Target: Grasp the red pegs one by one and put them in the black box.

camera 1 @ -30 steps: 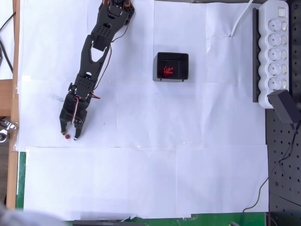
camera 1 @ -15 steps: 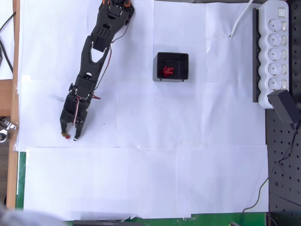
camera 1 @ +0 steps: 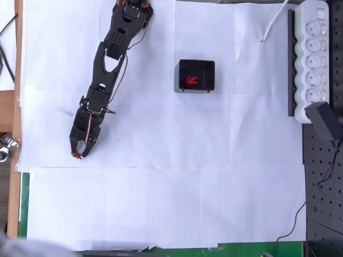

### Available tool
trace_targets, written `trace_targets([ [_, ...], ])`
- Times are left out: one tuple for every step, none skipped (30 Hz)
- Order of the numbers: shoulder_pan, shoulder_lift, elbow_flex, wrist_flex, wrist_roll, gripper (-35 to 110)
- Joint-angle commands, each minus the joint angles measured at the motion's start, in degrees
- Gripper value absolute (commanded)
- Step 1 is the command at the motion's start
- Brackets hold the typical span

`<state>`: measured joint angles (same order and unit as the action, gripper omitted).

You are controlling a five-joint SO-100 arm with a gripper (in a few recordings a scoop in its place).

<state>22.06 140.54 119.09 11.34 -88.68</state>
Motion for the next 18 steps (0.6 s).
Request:
trace_targets([
  [-0.97,-9.58,-3.34,13.54,-4.04,0],
  [-1.85,-13.62,-5.01,17.4,-5.36,0],
  [-3.08,-17.84,-6.59,21.62,-7.12,0],
  [-4.57,-22.59,-7.65,26.89,-9.05,0],
  [-6.24,-27.16,-8.09,33.22,-10.99,0],
  [-8.09,-31.73,-8.17,39.46,-12.83,0],
  [-10.11,-36.12,-8.0,45.53,-14.59,0],
  [-12.22,-40.34,-7.91,50.63,-15.91,0],
  [-14.41,-44.21,-7.91,55.11,-17.14,0],
  [-16.61,-47.55,-7.91,58.97,-18.37,0],
  [-18.9,-50.8,-7.91,62.49,-19.51,0],
  [-21.09,-53.61,-7.91,66.01,-20.04,0],
  [-23.55,-56.16,-7.91,68.99,-20.92,0],
  [-26.19,-58.54,-8.0,71.72,-21.53,0],
  [-29.0,-60.38,-8.17,74.62,-21.8,0],
  [-31.9,-62.05,-8.7,76.73,-22.15,0],
  [-34.89,-63.63,-9.93,78.22,-22.5,0],
  [-37.88,-65.04,-11.34,79.54,-22.85,0],
])
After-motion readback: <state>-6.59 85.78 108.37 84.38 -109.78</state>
